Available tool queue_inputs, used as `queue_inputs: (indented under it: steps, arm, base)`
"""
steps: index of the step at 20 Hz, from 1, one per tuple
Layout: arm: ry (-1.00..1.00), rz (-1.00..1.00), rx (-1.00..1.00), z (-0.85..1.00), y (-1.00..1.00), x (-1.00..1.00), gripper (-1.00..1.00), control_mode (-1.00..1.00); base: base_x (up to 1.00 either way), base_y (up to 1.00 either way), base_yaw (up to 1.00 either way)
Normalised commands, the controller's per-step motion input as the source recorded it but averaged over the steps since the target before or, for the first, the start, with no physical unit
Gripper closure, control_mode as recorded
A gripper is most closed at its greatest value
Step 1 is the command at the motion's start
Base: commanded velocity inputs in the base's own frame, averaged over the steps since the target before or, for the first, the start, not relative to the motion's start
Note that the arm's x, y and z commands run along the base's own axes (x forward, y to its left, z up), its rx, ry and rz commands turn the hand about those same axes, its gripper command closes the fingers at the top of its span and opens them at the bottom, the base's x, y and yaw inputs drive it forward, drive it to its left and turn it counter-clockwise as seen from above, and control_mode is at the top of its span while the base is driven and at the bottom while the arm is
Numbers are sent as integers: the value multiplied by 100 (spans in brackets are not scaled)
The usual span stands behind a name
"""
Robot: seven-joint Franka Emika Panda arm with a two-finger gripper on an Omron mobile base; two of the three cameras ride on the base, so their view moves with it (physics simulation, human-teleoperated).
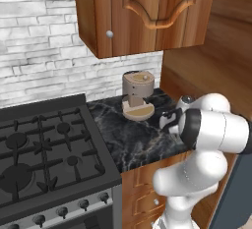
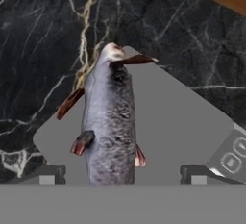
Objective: Take the fish from the fridge and place it on the digital scale on the counter by the fridge. Wait a few seconds for a reading, then move it to the plate on the dining counter.
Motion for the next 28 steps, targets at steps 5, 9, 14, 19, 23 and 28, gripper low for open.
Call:
queue_inputs:
  steps: [5, 9, 14, 19, 23, 28]
  arm:
    - [-1, 0, 0, 43, -5, 0, -100, -100]
    - [-1, 0, 0, 46, 0, -10, -100, -100]
    - [0, 0, 0, 21, 0, -47, -100, -100]
    - [0, 1, 0, 2, 0, -44, -100, -100]
    - [0, 1, 0, 0, 0, -21, -100, -100]
    - [0, 0, 0, 0, 0, -1, -100, -100]
  base:
    - [0, 0, 0]
    - [0, 0, 0]
    - [0, 0, 0]
    - [0, 0, 0]
    - [0, 0, 0]
    - [0, 0, 0]
